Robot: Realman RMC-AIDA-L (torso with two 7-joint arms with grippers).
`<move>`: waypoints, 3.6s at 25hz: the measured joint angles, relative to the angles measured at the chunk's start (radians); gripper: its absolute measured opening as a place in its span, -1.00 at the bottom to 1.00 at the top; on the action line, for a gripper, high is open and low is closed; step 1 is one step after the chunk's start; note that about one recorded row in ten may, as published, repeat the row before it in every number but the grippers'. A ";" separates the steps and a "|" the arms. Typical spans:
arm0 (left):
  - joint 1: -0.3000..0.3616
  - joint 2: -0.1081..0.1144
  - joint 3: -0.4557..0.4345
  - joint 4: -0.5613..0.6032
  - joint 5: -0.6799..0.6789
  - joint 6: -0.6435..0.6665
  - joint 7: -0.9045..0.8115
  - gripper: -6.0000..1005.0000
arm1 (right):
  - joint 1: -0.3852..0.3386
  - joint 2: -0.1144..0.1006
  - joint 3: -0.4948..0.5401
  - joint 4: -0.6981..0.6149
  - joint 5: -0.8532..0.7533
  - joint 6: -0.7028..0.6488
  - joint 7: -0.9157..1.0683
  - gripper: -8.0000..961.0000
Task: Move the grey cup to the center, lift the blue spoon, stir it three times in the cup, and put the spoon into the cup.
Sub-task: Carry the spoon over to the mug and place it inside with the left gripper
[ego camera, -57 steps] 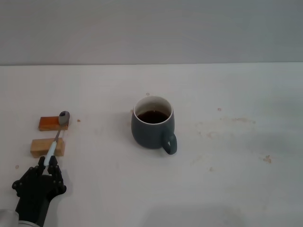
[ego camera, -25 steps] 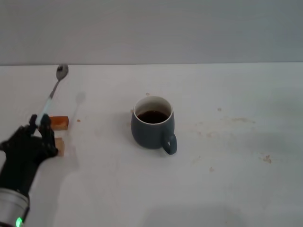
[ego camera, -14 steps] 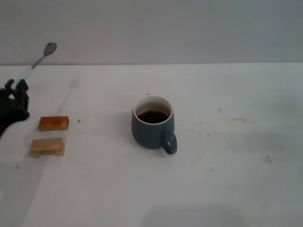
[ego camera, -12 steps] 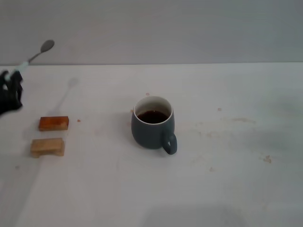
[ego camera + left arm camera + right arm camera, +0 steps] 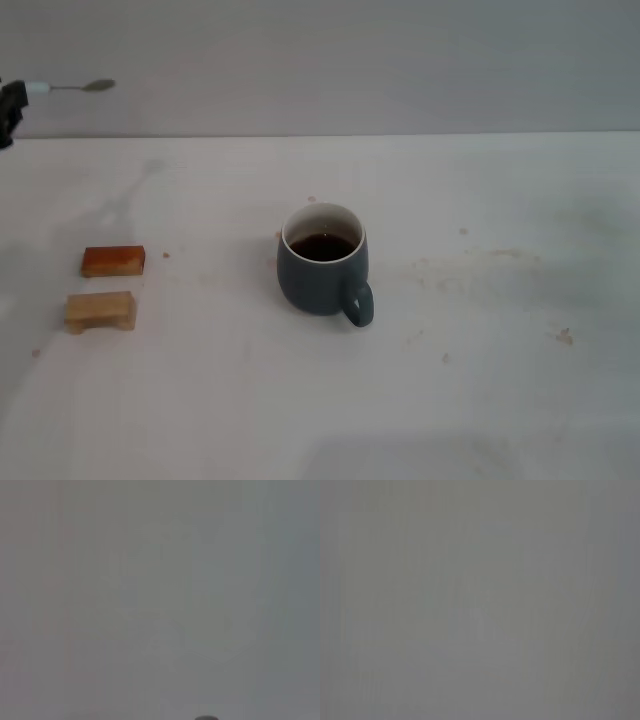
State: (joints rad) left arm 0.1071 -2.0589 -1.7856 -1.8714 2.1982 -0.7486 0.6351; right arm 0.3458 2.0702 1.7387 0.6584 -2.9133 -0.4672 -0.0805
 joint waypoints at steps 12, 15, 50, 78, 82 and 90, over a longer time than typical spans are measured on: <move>-0.254 0.004 -0.412 0.046 -0.190 -0.624 0.139 -0.62 | 0.012 0.004 0.015 -0.014 0.004 0.001 0.008 -0.95; -0.296 0.006 -0.440 0.034 -0.188 -0.722 0.145 -0.62 | 0.017 0.005 0.015 -0.015 0.006 0.005 0.009 -0.95; -0.591 0.006 -0.254 0.354 -0.040 -0.770 0.226 -0.61 | -0.029 0.013 -0.050 -0.005 0.031 0.007 0.010 -0.95; -0.655 0.004 -0.262 0.601 -0.009 -0.715 0.379 -0.59 | -0.158 0.009 -0.150 0.135 0.079 0.012 0.013 -0.95; -0.663 0.002 -0.255 0.614 -0.011 -0.714 0.383 -0.59 | -0.160 0.009 -0.154 0.135 0.079 0.012 0.013 -0.95; -0.681 0.000 -0.197 0.668 -0.047 -0.668 0.392 -0.59 | -0.163 0.008 -0.156 0.135 0.075 0.012 0.013 -0.95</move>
State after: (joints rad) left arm -0.5742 -2.0588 -1.9826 -1.2036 2.1517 -1.4170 1.0274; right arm 0.1824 2.0785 1.5826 0.7933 -2.8383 -0.4555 -0.0675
